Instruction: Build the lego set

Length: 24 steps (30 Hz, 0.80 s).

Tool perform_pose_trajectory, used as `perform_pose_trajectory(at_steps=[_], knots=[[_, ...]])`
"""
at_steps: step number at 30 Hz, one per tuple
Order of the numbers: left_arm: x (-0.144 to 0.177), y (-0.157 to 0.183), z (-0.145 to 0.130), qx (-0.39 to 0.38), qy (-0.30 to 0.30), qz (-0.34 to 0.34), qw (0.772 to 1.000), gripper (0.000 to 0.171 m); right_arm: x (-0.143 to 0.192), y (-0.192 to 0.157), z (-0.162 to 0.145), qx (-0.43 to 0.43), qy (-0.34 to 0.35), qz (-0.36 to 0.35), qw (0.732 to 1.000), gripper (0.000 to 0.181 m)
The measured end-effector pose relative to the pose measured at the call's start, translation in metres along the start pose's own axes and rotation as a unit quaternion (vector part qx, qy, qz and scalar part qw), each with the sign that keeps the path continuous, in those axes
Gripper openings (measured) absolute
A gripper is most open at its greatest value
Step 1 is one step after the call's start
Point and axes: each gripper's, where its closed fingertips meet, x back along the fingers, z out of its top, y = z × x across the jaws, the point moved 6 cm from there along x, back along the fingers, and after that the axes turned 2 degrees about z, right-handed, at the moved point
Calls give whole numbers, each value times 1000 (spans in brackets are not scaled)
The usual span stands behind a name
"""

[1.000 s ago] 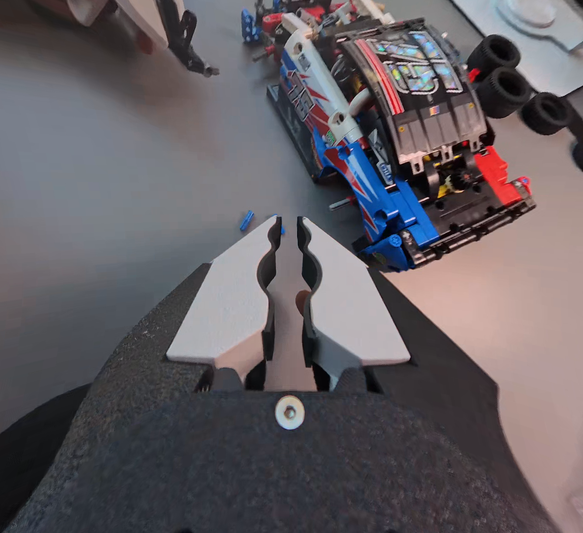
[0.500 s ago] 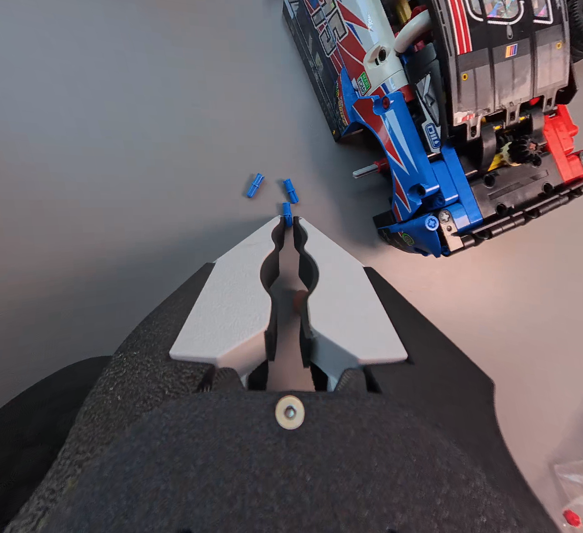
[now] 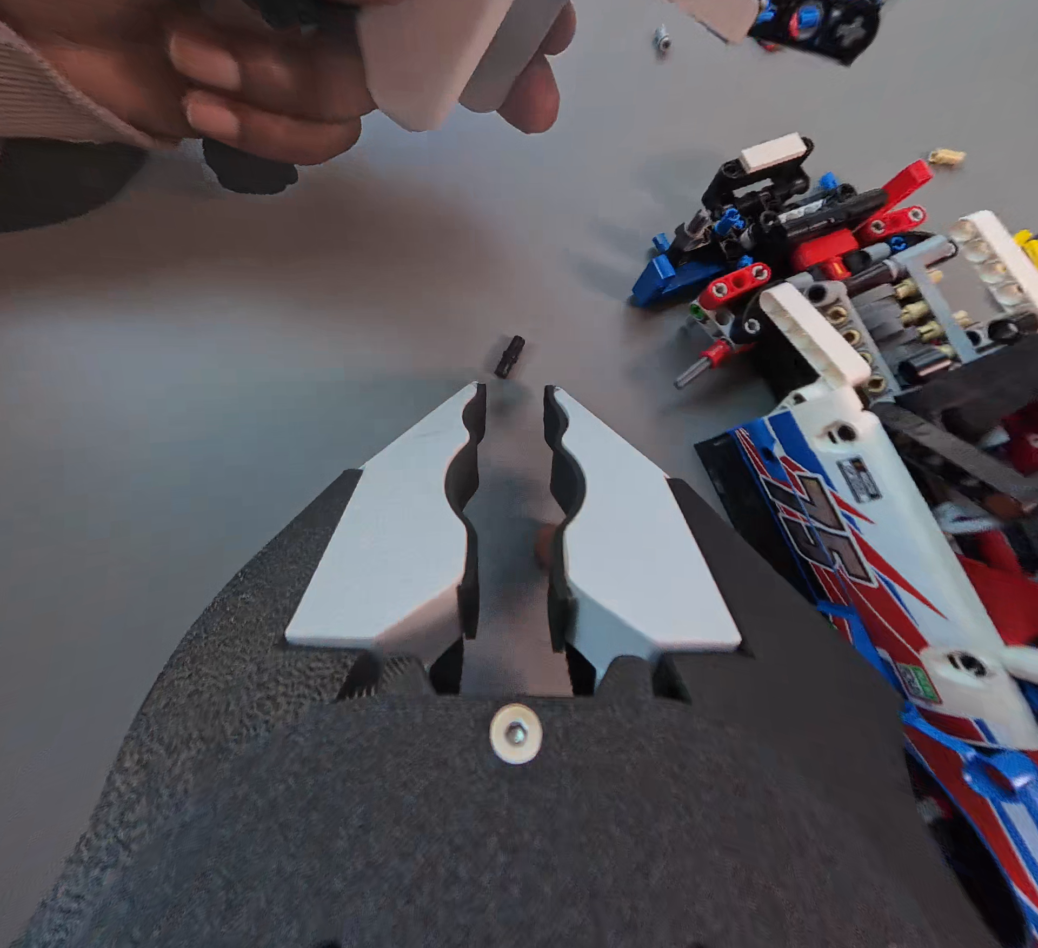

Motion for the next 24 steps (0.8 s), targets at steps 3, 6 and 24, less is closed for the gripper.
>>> perform_pose_trajectory(at_steps=[3,6,24], knots=[[2,0,2,-5,5,2,1000,6,-8,-2,9,11,-31,6,999,19],[3,0,4,-3,9,3,1000,6,-16,-2,13,21,-54,4,998,15],[-4,11,-8,-99,-30,10,995,6,31,18,8,-31,66,35,997,3]])
